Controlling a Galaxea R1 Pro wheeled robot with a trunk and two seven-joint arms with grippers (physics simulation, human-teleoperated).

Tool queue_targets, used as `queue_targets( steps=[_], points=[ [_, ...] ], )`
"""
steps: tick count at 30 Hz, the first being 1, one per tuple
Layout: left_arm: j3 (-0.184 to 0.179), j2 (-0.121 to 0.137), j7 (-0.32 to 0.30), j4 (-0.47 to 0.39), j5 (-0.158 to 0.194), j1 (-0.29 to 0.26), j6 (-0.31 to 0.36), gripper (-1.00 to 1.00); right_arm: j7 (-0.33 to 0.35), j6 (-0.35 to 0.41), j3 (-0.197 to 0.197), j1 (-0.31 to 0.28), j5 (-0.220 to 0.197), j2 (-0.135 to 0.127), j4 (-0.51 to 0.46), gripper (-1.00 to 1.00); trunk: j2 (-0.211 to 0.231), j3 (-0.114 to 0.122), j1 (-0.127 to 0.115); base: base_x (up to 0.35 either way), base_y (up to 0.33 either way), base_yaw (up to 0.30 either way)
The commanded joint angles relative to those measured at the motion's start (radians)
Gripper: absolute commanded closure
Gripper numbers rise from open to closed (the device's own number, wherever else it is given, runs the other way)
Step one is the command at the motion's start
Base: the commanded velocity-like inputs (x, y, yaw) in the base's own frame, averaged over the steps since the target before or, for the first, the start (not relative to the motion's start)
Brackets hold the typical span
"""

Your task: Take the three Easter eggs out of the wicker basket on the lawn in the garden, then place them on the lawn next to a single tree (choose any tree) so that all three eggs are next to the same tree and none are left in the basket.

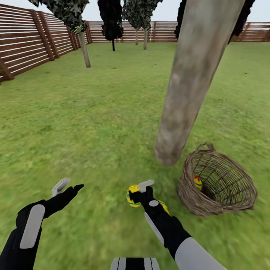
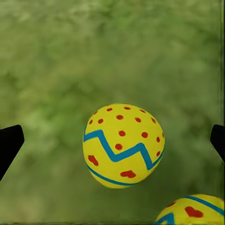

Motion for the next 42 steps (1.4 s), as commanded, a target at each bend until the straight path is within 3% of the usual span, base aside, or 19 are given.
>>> queue_targets(
  steps=[1, 9, 14, 24, 37, 42],
  points=[
    [0.001, 0.000, 0.010, -0.001, 0.010, 0.000, 0.005, -1.00, -0.008, 0.003, 0.003, -0.001, -0.011, 0.000, -0.001, -1.00, 0.000, 0.001, 0.000, -0.132, -0.039, -0.179],
    [0.001, 0.000, 0.006, 0.000, 0.012, 0.000, 0.006, -1.00, -0.008, 0.002, 0.003, -0.001, -0.011, 0.000, -0.001, -1.00, 0.000, 0.010, 0.000, -0.030, -0.009, -0.198],
    [0.000, 0.000, 0.006, 0.062, 0.009, 0.000, -0.001, -1.00, -0.008, 0.001, 0.004, -0.001, -0.011, 0.000, -0.001, -1.00, 0.000, 0.016, 0.000, -0.014, -0.012, -0.215],
    [-0.002, 0.000, 0.005, 0.075, 0.006, 0.000, -0.004, -1.00, -0.008, -0.001, 0.005, 0.001, -0.009, 0.000, 0.001, -1.00, 0.000, 0.026, 0.000, -0.075, -0.165, -0.204],
    [-0.001, 0.001, 0.004, 0.075, 0.007, 0.000, -0.004, -1.00, -0.008, -0.001, 0.030, 0.000, -0.009, 0.000, 0.002, -1.00, 0.000, 0.027, 0.000, -0.001, -0.005, -0.022],
    [-0.001, 0.001, 0.004, 0.075, 0.007, 0.000, -0.004, -1.00, -0.008, -0.001, 0.031, 0.001, -0.009, 0.000, 0.002, -1.00, 0.001, 0.046, -0.003, 0.000, 0.000, 0.000]
  ],
)
